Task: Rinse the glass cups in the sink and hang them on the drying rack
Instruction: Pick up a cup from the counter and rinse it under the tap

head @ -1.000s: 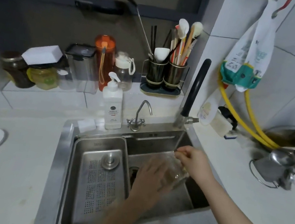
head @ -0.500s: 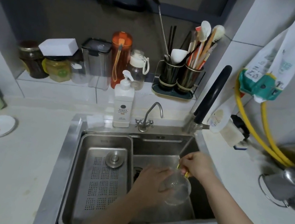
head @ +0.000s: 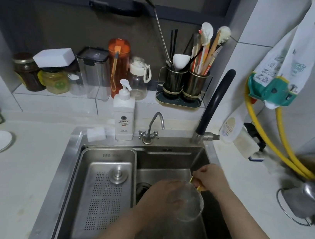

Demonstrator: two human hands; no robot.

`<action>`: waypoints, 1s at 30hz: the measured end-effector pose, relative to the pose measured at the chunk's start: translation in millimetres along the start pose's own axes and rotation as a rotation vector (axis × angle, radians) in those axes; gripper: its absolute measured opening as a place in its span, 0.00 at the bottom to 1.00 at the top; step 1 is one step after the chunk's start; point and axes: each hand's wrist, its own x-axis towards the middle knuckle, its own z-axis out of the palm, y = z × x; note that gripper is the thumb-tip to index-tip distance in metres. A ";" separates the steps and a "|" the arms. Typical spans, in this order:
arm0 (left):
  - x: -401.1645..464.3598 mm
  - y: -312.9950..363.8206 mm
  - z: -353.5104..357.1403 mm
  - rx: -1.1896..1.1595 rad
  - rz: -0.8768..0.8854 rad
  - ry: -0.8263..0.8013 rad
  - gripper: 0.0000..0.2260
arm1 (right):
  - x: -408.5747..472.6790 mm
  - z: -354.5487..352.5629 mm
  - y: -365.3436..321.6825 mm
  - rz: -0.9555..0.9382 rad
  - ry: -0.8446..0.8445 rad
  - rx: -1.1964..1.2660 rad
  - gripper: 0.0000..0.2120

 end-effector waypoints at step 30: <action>71.0 10.1 17.3 -0.533 -0.364 0.370 0.47 | 162.1 -58.6 63.7 -0.108 0.159 0.601 0.20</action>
